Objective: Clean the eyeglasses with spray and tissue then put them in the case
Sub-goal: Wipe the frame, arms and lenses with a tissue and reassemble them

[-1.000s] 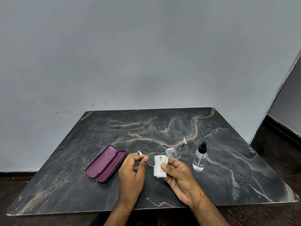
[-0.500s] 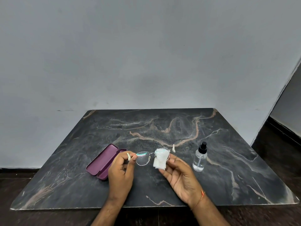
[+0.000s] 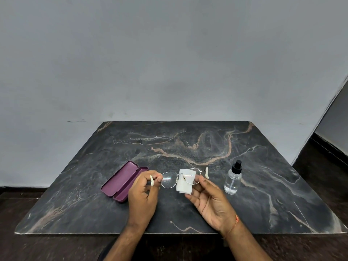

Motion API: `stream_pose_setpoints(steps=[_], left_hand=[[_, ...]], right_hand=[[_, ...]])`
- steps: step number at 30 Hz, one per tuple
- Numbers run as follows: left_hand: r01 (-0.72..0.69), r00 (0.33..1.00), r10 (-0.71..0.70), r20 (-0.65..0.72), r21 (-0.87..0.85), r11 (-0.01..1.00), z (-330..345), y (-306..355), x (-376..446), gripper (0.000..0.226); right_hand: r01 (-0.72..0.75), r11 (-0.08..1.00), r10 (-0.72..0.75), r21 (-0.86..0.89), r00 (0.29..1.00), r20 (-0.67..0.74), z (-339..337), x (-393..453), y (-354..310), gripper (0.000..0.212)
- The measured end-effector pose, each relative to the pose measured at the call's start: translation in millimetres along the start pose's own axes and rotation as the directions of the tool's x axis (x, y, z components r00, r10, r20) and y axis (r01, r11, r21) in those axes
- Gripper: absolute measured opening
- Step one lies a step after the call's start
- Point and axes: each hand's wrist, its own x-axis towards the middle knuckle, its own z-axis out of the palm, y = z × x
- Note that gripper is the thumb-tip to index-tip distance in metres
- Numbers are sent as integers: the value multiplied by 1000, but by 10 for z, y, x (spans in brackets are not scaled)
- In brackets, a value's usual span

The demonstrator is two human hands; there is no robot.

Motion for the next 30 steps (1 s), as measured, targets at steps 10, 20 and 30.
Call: stream_pose_setpoints(steps=[10,20,30], left_hand=[[0,1000,-1,32,22,1000,7,24,6,12],[-7,999,7,34,17,1000,7,5,16,6],[11,1000,-11,5,14,1000,11,43,12,8]], right_hand=[[60,998,-61,16,997,36,-31,13,-8,18],[46,999,-46,4,991,128,-58,38,-14,67],[11,1000,-11,3,999,35,-53,40,-28,25]])
